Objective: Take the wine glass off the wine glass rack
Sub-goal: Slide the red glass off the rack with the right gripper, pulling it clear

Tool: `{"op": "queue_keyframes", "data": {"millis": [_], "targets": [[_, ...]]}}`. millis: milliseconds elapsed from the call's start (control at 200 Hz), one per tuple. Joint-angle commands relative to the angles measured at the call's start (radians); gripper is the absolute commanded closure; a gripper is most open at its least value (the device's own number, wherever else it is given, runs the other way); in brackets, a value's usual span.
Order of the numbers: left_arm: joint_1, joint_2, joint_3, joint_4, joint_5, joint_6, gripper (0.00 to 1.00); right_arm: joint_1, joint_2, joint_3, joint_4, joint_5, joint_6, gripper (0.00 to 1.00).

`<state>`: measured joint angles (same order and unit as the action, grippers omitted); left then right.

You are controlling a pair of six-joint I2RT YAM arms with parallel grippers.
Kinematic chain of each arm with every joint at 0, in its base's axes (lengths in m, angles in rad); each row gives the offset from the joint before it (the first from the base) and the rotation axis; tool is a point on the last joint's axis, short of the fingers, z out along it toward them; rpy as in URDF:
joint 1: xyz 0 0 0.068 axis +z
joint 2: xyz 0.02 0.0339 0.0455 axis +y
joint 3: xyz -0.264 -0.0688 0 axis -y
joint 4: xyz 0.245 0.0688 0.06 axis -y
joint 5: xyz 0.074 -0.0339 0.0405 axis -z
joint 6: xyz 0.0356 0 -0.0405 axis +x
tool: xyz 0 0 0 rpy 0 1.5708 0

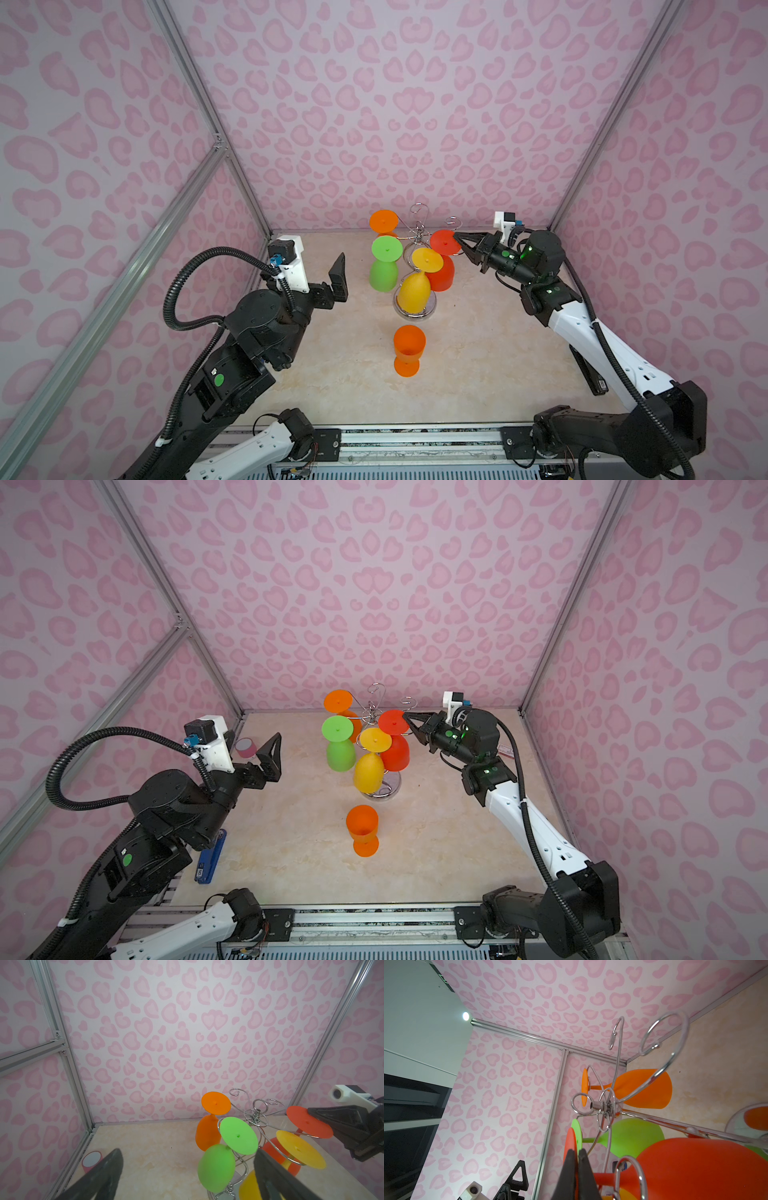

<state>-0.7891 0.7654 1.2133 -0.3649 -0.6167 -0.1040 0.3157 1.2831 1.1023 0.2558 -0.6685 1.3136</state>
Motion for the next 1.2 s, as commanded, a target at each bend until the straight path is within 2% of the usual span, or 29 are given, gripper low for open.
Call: {"op": "queue_keyframes", "data": {"millis": [0, 320, 650, 1195], "targets": [[0.001, -0.007, -0.008, 0.030, -0.002, -0.013, 0.00, -0.003, 0.008, 0.028, -0.051, 0.026, -0.042, 1.00], [0.001, -0.014, -0.030, 0.030, 0.004, -0.023, 0.00, -0.017, 0.019, 0.113, -0.212, 0.053, -0.075, 1.00], [0.002, -0.021, -0.046, 0.033, 0.006, -0.032, 0.00, -0.018, 0.052, 0.120, -0.180, 0.045, -0.030, 1.00], [0.003, -0.019, -0.038, 0.032, 0.017, -0.031, 0.00, -0.025, 0.096, 0.163, -0.183, 0.088, -0.039, 1.00]]}}
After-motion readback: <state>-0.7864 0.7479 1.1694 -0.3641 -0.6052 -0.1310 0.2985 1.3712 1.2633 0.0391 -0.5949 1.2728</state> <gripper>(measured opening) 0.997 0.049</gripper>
